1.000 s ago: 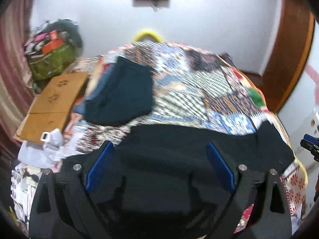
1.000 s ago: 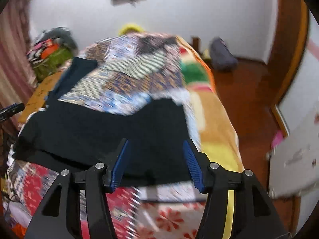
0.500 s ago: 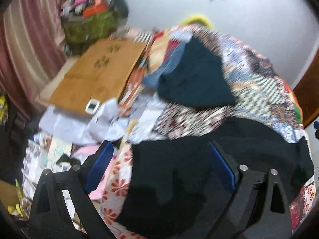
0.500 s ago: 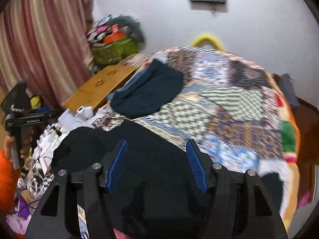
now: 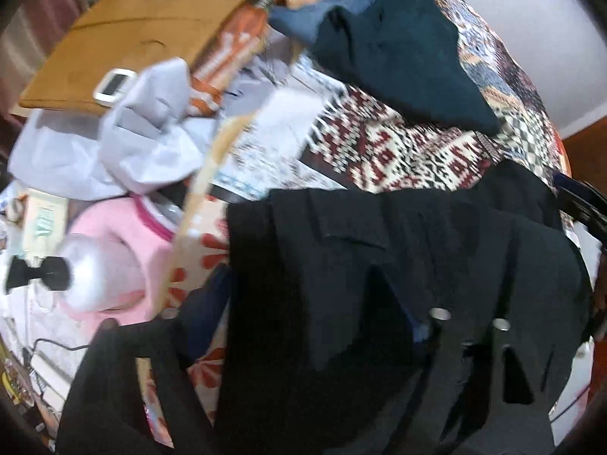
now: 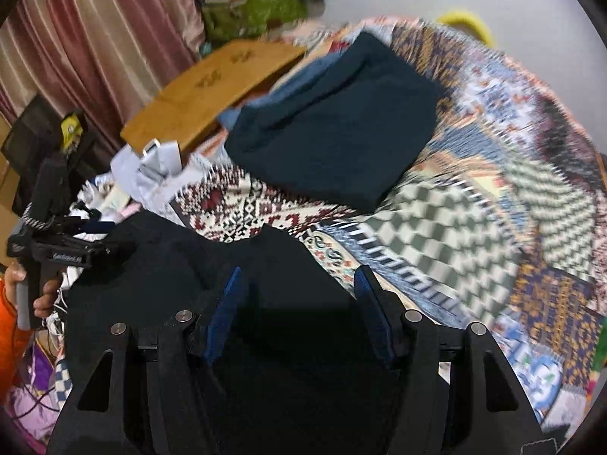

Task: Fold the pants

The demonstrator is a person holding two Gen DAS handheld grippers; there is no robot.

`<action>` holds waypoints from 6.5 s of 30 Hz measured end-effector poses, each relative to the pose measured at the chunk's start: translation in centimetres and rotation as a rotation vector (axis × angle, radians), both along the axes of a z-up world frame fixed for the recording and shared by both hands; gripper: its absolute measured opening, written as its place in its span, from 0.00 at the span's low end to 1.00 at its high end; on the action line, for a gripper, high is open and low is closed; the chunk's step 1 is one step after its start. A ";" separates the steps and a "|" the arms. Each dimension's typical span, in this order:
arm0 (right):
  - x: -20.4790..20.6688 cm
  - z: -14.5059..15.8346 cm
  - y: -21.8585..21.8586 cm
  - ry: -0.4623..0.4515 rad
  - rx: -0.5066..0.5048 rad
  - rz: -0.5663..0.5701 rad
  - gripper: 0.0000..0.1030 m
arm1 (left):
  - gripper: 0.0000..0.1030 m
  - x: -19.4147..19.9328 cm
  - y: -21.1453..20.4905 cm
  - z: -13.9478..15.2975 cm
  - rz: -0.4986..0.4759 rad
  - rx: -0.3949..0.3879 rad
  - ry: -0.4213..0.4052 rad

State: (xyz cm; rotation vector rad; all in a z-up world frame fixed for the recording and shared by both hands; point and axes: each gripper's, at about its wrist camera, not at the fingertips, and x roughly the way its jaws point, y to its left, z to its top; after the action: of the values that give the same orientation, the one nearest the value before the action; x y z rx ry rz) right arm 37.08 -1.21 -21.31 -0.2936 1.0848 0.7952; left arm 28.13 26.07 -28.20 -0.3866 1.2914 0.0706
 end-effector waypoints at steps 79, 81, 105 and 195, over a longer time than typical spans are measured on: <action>-11.1 0.5 -10.0 -0.182 0.016 -0.020 0.42 | 0.15 -9.8 -5.9 10.0 0.195 0.330 -0.217; -11.0 0.4 -10.2 -0.174 0.023 -0.032 0.42 | 0.16 -9.7 -6.4 8.7 0.162 0.379 -0.183; -13.2 0.4 -23.4 -0.089 0.068 -0.350 0.53 | 0.74 -7.7 -13.0 11.3 -0.106 0.485 -0.248; -4.3 -3.0 -33.8 -0.065 -0.084 -0.604 0.35 | 0.60 -3.0 -11.5 4.6 -0.082 0.340 -0.110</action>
State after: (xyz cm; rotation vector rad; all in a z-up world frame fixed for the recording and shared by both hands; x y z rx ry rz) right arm 32.76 -35.05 -24.36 -0.0506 1.0674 0.1997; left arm 25.09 14.58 -23.63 -0.0458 1.1596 0.1943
